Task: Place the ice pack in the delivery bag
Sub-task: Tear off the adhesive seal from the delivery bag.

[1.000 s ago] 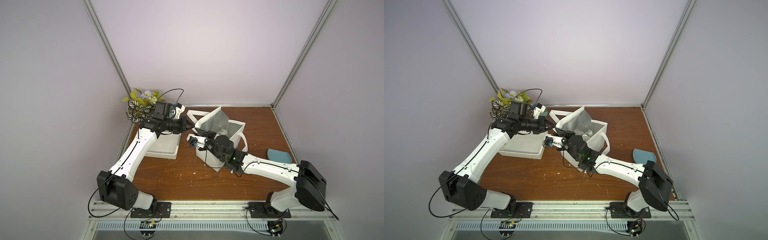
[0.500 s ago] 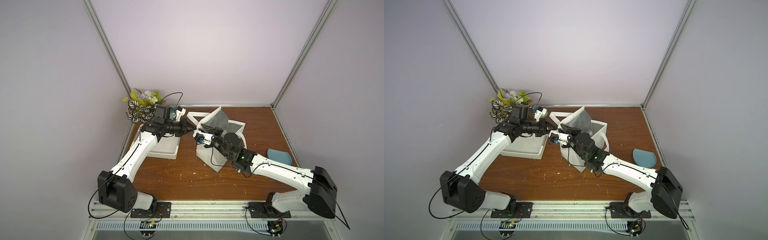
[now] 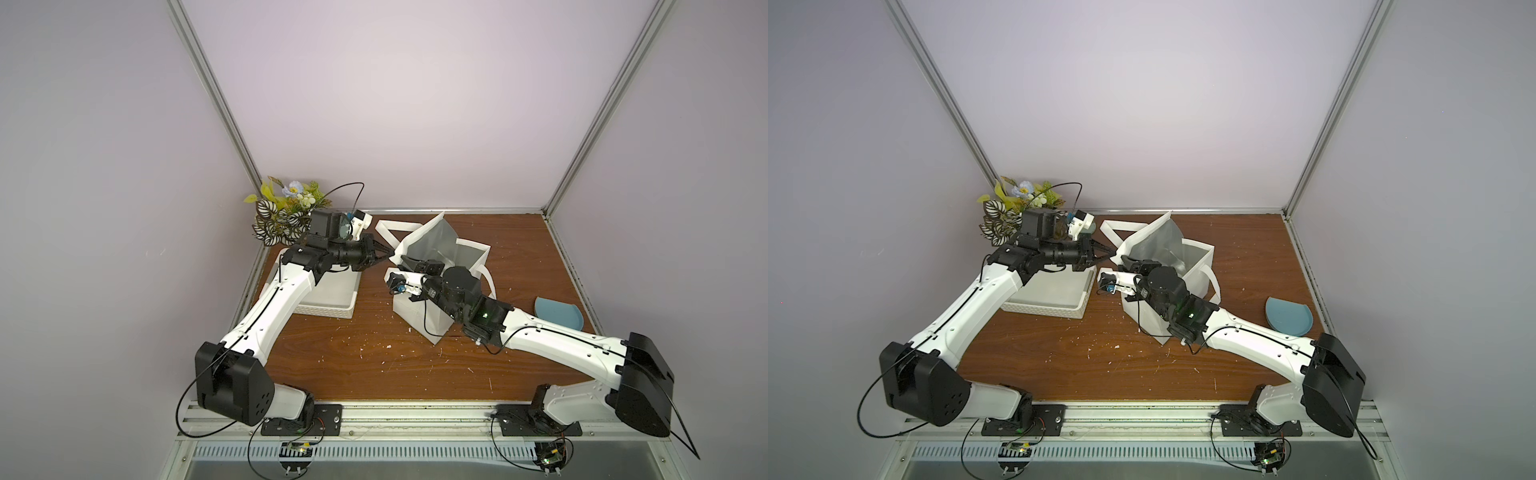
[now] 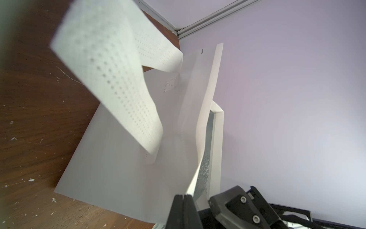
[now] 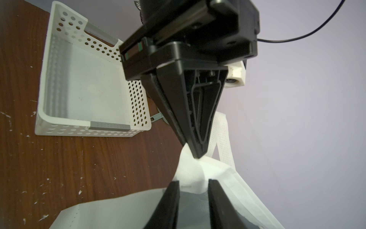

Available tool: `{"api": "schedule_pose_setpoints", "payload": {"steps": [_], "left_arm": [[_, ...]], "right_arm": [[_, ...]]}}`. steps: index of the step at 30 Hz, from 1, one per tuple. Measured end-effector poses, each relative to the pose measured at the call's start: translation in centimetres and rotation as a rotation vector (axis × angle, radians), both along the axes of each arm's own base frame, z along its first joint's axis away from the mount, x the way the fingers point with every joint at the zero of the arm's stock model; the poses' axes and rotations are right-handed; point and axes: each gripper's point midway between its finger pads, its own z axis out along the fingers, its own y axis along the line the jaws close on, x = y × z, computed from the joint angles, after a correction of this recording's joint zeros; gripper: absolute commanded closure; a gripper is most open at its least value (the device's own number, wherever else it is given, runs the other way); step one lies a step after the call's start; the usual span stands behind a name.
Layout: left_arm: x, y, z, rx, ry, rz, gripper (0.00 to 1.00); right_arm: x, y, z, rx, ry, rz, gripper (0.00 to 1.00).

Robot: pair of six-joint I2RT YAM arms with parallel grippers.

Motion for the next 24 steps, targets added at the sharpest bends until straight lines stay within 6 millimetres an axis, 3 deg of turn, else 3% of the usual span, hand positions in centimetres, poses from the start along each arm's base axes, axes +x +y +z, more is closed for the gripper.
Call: {"api": "schedule_pose_setpoints", "payload": {"steps": [24], "left_arm": [[-0.5, -1.3, 0.5, -0.019, -0.013, -0.027, 1.0]], "right_arm": [[0.0, 0.0, -0.1, -0.01, -0.004, 0.001, 0.78]]}}
